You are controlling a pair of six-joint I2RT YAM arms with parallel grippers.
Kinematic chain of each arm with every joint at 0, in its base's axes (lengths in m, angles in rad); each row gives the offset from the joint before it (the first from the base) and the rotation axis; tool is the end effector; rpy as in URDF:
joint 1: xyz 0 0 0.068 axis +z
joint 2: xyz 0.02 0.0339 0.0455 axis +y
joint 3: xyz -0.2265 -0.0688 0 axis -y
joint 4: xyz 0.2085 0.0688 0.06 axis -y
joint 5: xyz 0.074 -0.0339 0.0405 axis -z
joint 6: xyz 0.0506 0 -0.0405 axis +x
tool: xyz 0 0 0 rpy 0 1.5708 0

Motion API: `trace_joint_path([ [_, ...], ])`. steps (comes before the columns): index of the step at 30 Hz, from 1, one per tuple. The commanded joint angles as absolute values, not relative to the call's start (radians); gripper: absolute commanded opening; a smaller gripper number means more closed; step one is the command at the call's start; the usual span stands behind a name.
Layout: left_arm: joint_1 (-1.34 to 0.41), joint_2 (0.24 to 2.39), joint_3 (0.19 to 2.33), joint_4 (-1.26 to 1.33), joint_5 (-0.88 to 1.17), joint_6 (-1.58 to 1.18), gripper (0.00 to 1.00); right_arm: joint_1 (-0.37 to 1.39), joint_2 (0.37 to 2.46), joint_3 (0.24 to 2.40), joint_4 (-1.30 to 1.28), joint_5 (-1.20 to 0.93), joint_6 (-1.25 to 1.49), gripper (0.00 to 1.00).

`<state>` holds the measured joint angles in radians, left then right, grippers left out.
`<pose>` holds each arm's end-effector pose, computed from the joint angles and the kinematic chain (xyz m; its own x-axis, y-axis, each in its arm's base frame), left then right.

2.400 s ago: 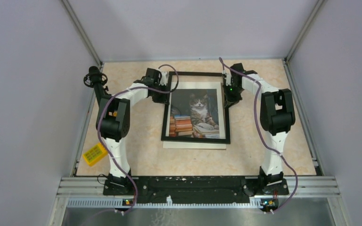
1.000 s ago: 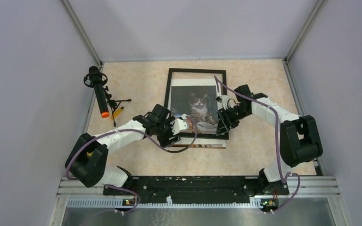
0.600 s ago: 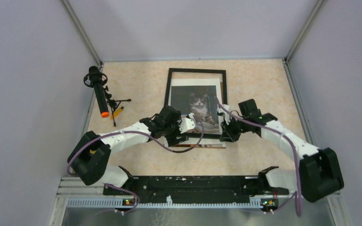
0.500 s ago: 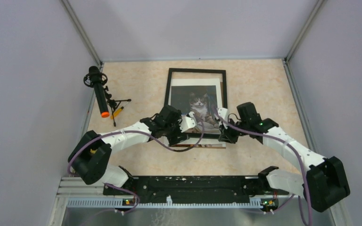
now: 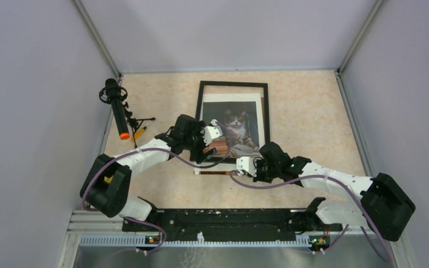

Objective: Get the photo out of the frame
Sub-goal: Move the photo frame item to the photo frame.

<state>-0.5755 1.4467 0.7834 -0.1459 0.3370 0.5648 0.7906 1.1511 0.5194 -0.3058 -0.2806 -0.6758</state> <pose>0.2235 -0.1649 0.1690 -0.1355 0.6900 -0.7110 0.9205 0.3530 0.1672 0.1335 0.1548 0.1468 0.0569 -0.7969 -0.6014 -0.9775 0.0781 -0.1960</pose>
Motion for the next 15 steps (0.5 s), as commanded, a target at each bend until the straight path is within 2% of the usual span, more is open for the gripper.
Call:
trace_joint_path([
  [1,-0.502,1.377,0.816,-0.224,0.504,0.657,0.99,0.842,1.168,0.496,-0.175,-0.175,-0.735,0.00],
  [7,-0.496,1.297,0.734,-0.207,0.414,0.739,0.99,0.854,1.178,0.462,-0.136,-0.129,-0.788,0.00],
  [15,-0.546,1.170,0.660,-0.132,0.553,0.915,0.99,0.857,1.188,0.427,-0.117,-0.102,-0.833,0.00],
])
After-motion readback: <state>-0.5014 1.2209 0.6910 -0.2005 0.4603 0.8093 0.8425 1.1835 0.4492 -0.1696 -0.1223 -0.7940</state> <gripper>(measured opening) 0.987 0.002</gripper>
